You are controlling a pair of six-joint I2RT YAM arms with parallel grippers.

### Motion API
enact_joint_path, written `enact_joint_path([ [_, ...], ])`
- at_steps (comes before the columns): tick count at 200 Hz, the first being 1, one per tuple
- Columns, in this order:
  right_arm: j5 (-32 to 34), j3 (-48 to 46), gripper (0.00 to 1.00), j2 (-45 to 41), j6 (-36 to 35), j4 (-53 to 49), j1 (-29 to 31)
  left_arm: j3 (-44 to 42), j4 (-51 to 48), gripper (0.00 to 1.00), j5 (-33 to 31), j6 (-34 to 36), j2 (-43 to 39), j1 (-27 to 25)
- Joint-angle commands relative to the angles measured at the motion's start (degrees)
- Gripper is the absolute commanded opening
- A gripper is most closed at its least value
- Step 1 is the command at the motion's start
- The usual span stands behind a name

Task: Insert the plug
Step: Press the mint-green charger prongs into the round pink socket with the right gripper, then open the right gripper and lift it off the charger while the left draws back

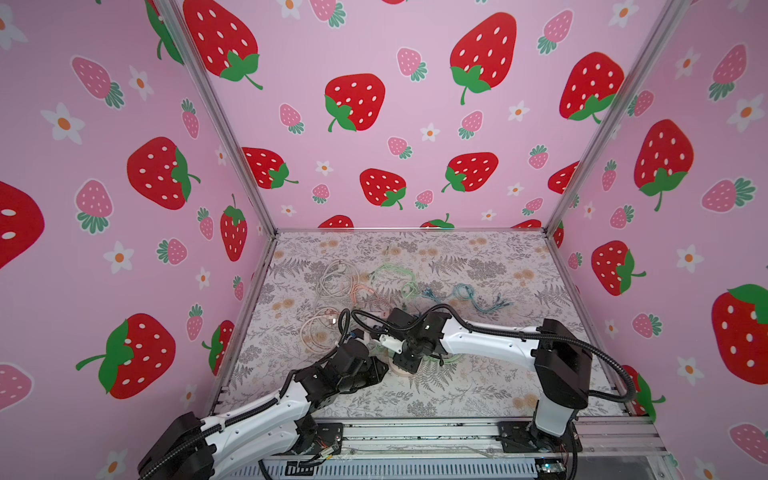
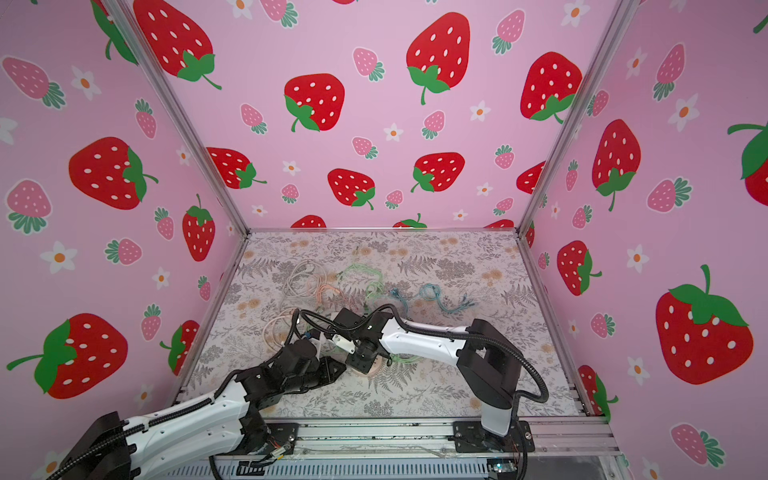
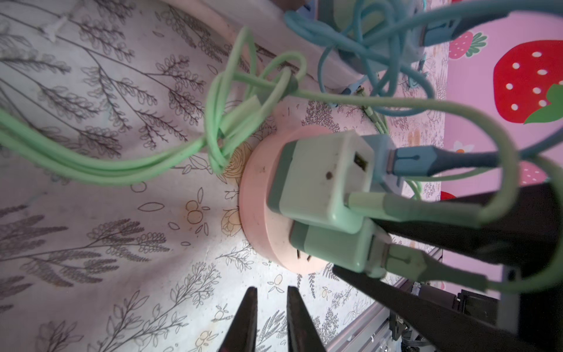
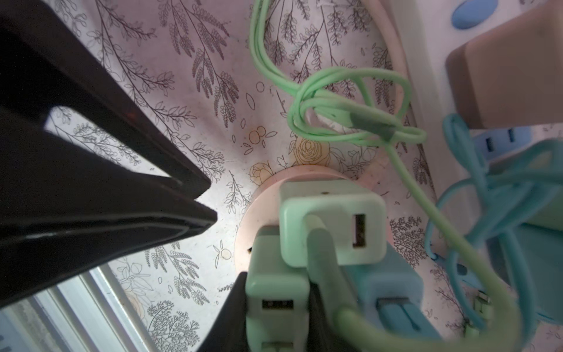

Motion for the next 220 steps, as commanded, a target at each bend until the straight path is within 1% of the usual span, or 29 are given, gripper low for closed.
enact_joint_path([
  [1, -0.08, -9.29, 0.04, 9.99, 2.39, -0.19, 0.67, 2.56, -4.62, 0.21, -0.62, 1.26, -2.11, -0.17],
  [29, 0.01, -9.39, 0.04, 10.03, 2.86, 0.42, 0.90, 3.46, -7.30, 0.22, -0.76, 2.37, -4.24, -0.21],
  [52, -0.58, -8.38, 0.05, 8.43, 2.86, 0.47, 0.90, 4.32, -8.87, 0.25, -0.68, 3.49, -4.84, -0.23],
  [71, -0.86, -6.97, 0.09, 6.90, 3.03, 0.08, 0.82, 5.73, -11.10, 0.27, -1.01, 4.86, -5.09, -0.22],
  [86, -1.26, -5.94, 0.15, 5.42, 3.38, -0.14, 0.60, 6.85, -12.73, 0.29, -1.29, 6.08, -5.48, -0.06],
  [102, -3.16, -5.20, 0.25, 3.32, 3.94, 0.06, 0.09, 8.05, -14.43, 0.30, -1.38, 7.06, -5.76, 0.44],
  [131, -5.70, -3.95, 0.37, -0.89, 5.13, -0.28, -1.18, 9.08, -16.24, 0.31, -1.04, 8.09, -6.83, 1.51],
  [143, -6.84, -3.67, 0.43, -2.57, 5.47, -0.41, -1.50, 9.26, -16.61, 0.31, -0.78, 8.22, -7.45, 2.11],
  [152, -8.01, -3.68, 0.50, -3.65, 5.58, -0.40, -1.73, 9.44, -16.93, 0.31, -0.54, 8.45, -7.93, 2.51],
  [156, -8.40, -3.58, 0.51, -4.19, 5.73, -0.42, -1.81, 9.59, -17.08, 0.31, -0.40, 8.72, -8.07, 2.74],
  [160, -8.63, -3.62, 0.57, -4.65, 5.88, -0.51, -1.90, 9.77, -17.32, 0.31, -0.38, 8.83, -8.25, 3.00],
  [169, -9.24, -3.54, 0.62, -5.62, 6.18, -0.56, -2.13, 10.42, -18.16, 0.32, -0.22, 9.37, -8.53, 3.56],
  [195, -10.41, -3.55, 0.68, -8.09, 6.55, -1.27, -2.48, 12.96, -21.54, 0.35, 0.69, 11.75, -9.05, 6.03],
  [220, -12.43, -3.98, 0.73, -10.22, 6.68, -2.82, -2.70, 15.17, -24.58, 0.41, 0.99, 14.32, -8.89, 9.86],
])
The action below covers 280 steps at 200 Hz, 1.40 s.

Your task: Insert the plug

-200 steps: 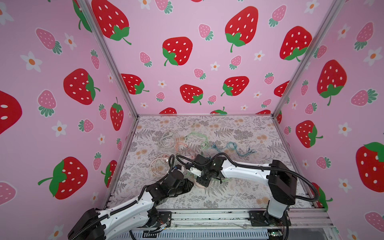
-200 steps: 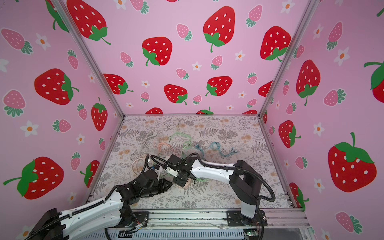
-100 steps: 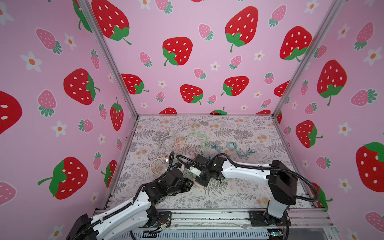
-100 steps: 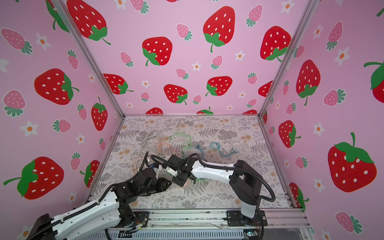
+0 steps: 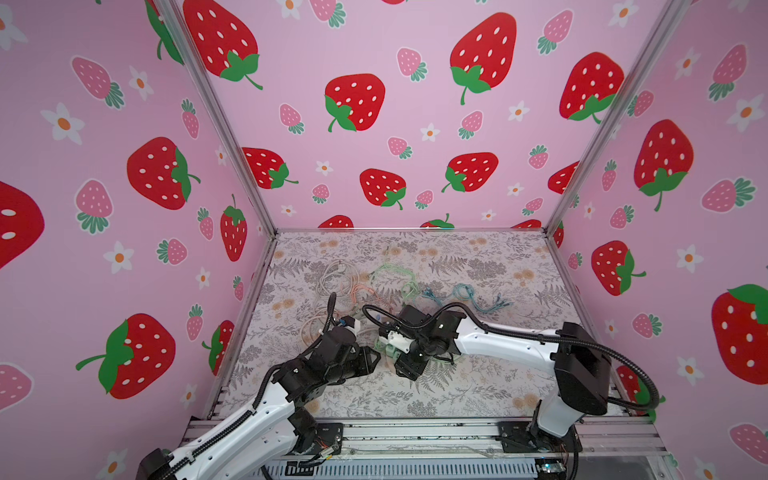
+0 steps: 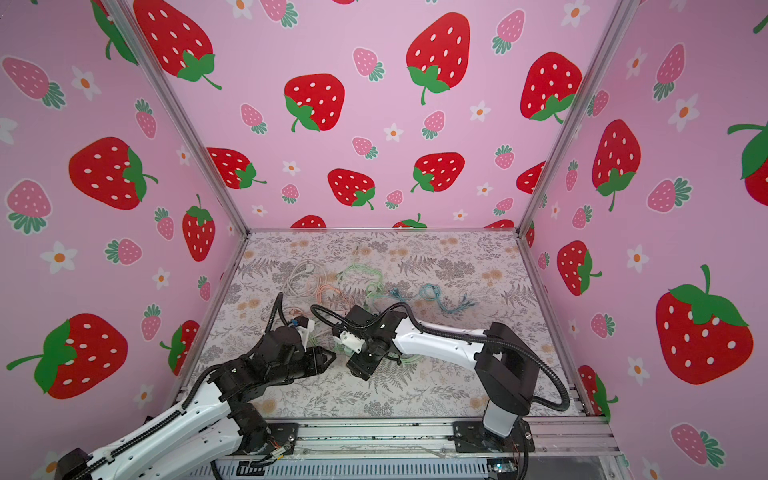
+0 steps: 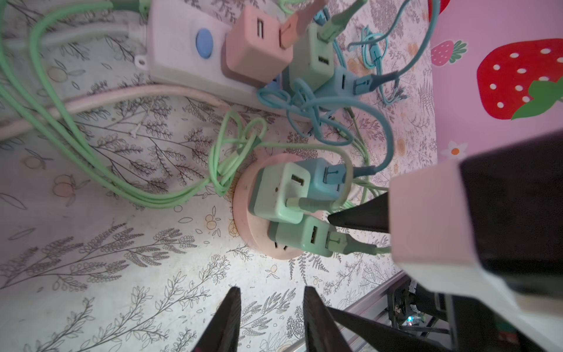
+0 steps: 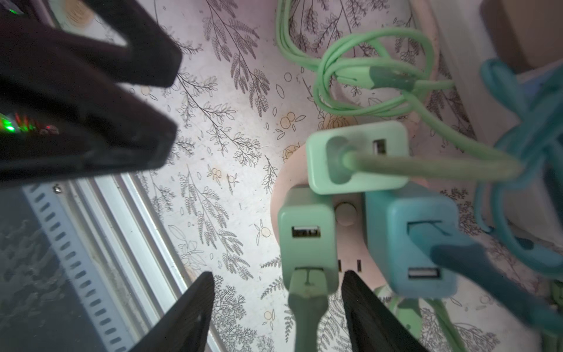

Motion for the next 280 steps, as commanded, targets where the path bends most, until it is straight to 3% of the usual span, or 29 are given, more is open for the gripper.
enact_joint_path([
  [1, -2.94, -0.65, 0.73, -2.71, 0.54, -3.44, -0.40, 3.92, -4.79, 0.42, 1.02, 3.58, -0.47, 3.22],
  [43, -9.19, -3.00, 0.85, -6.38, 0.13, -4.48, -0.67, 6.87, -8.56, 0.60, 4.83, 7.33, 0.26, 12.93],
  [96, -19.42, -6.71, 0.94, -7.10, -2.68, -4.16, -0.67, 12.55, -10.07, 0.72, 11.56, 13.64, 4.50, 24.58],
  [128, -26.12, -7.84, 0.95, -8.35, -4.95, -1.50, -0.67, 15.27, -9.10, 0.75, 15.03, 15.98, 7.55, 29.77],
  [165, -34.78, -6.83, 0.93, -13.16, -7.58, 4.83, -0.92, 17.86, -8.26, 0.77, 13.31, 18.48, 11.00, 33.81],
  [200, -22.98, -5.77, 0.98, -20.37, -6.24, 15.33, -5.50, 20.17, -7.22, 0.78, 6.70, 21.67, 14.26, 35.41],
  [216, -17.01, -5.09, 0.99, -22.12, -6.00, 19.00, -10.67, 20.86, -5.30, 0.78, 3.73, 22.18, 15.54, 36.38],
  [236, -8.35, -5.35, 0.99, -23.74, -4.91, 24.47, -17.63, 20.24, -1.01, 0.79, -4.46, 23.09, 15.29, 36.68],
  [257, 0.80, -7.39, 0.99, -24.69, -4.81, 30.50, -24.13, 18.54, 4.99, 0.80, -10.72, 27.63, 15.17, 36.85],
  [280, 6.08, -12.01, 0.99, -25.80, -5.71, 37.73, -30.83, 16.37, 11.15, 0.80, -17.45, 31.90, 17.68, 37.48],
])
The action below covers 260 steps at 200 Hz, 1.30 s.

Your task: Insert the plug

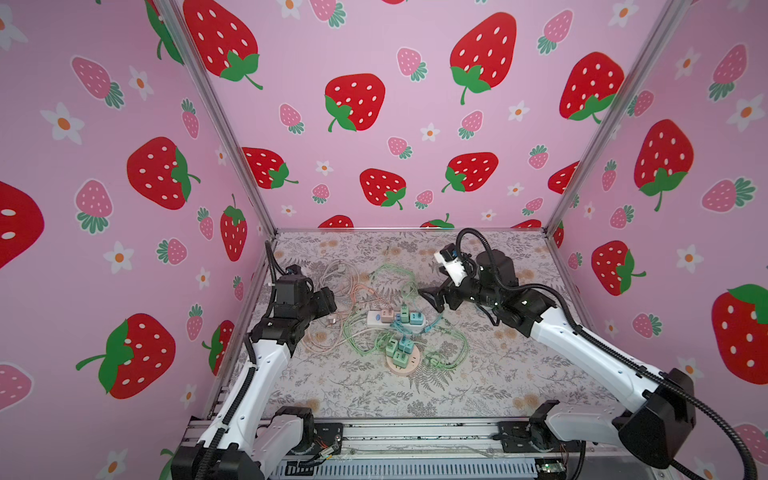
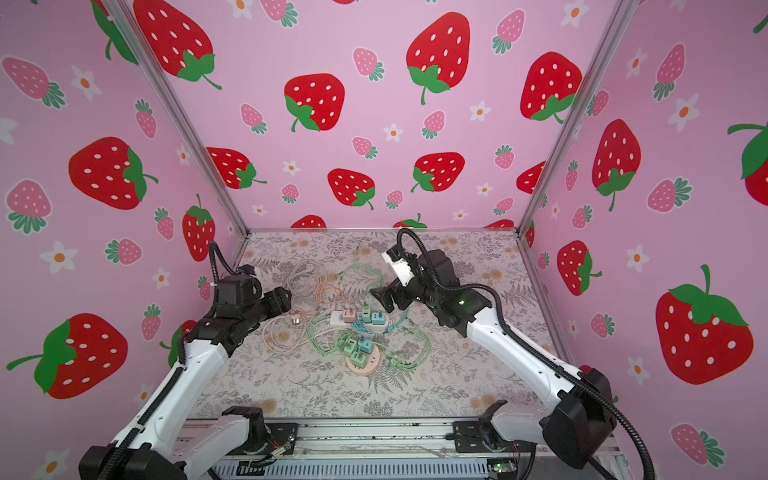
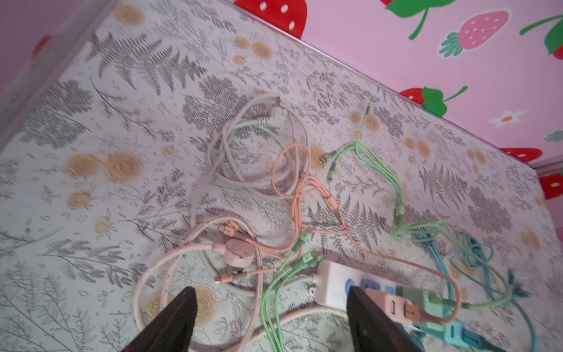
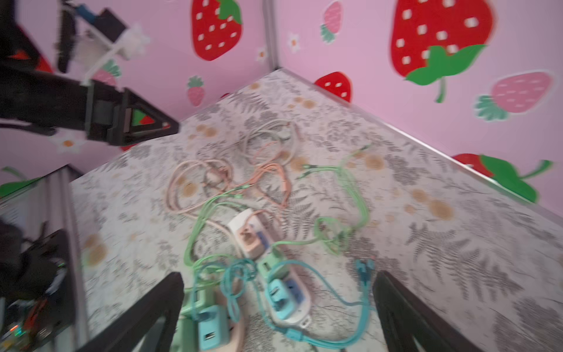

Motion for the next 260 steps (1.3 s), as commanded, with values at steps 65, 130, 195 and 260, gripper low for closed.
enact_joint_path([
  [65, 30.24, -27.86, 0.99, -0.77, -3.41, 40.80, -21.96, -11.36, 33.70, 0.81, -10.80, 15.90, 13.79, 4.19],
  [130, 27.96, -40.25, 0.99, 7.07, -0.39, 60.23, -34.43, -17.93, 55.39, 0.81, -0.20, 16.51, 23.30, 7.67],
  [195, 25.16, -48.26, 0.99, 16.24, -1.94, 80.64, -34.93, -19.04, 63.17, 0.84, 3.94, 18.62, 29.30, 6.83],
  [260, 25.07, -46.84, 0.99, 17.17, -2.20, 79.46, -34.84, -19.21, 64.97, 0.91, 1.77, 20.00, 31.12, 5.01],
])
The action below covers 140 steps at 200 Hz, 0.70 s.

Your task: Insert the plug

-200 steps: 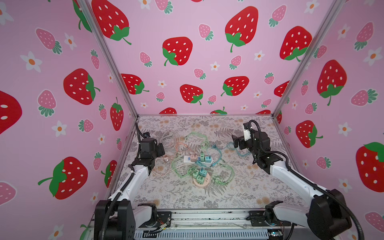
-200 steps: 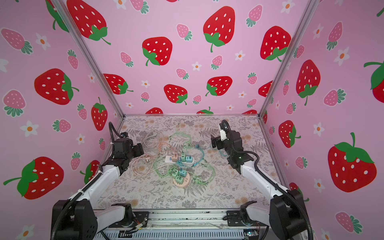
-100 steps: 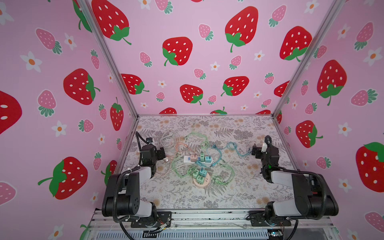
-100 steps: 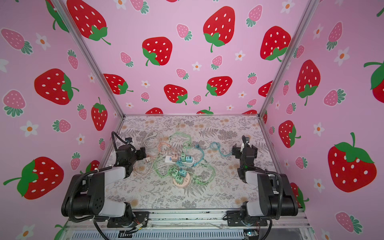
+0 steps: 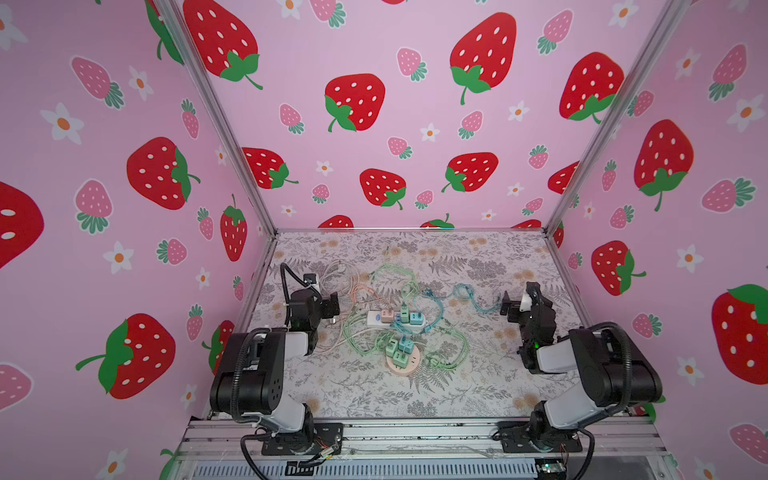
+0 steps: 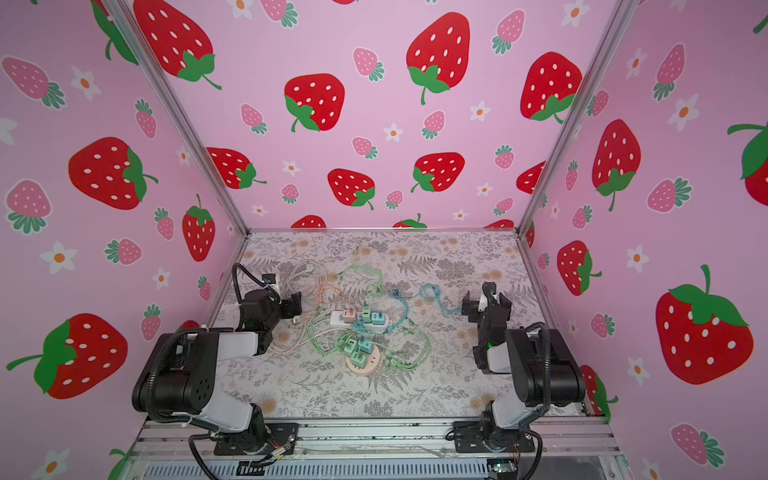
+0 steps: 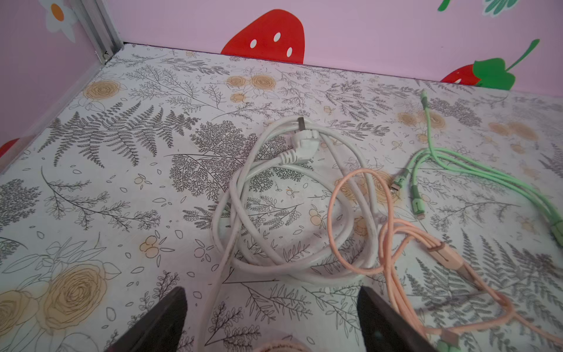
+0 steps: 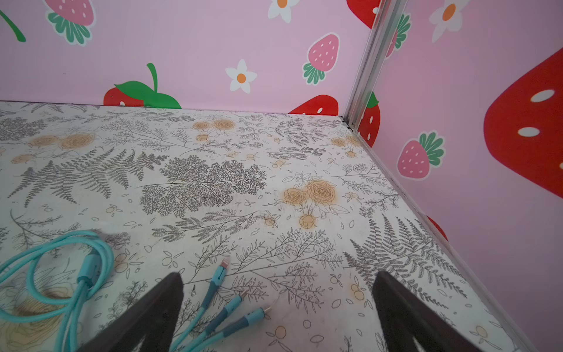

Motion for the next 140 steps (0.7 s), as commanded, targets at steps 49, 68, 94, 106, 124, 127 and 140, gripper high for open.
enact_joint_path([
  [49, 0.03, 0.33, 0.99, -0.37, -0.77, 2.82, 0.18, 0.04, 2.46, 0.99, -0.24, 1.38, 0.15, 0.24],
  [68, 0.04, 0.31, 0.99, -0.41, -0.79, 2.75, 0.18, 0.00, 2.47, 0.99, -0.24, 1.38, 0.11, 0.21],
  [94, 0.06, 0.38, 0.99, -0.37, -0.88, 2.76, 0.20, 0.00, 2.45, 0.99, -0.24, 1.38, 0.17, 0.22],
  [106, 0.06, 0.32, 0.99, -0.37, -0.86, 2.75, 0.20, 0.02, 2.42, 0.99, -0.24, 1.41, 0.13, 0.17],
  [124, 0.06, 0.37, 0.99, -0.32, -0.85, 2.79, 0.16, 0.00, 2.49, 0.99, -0.24, 1.34, 0.13, 0.23],
  [127, 0.07, 0.39, 0.99, -0.34, -0.81, 2.80, 0.23, 0.00, 2.44, 0.99, -0.24, 1.39, 0.12, 0.24],
  [140, 0.07, 0.90, 0.99, 0.02, -0.83, 2.12, 0.25, 0.00, 2.47, 0.99, -0.24, 1.38, 0.14, 0.20],
])
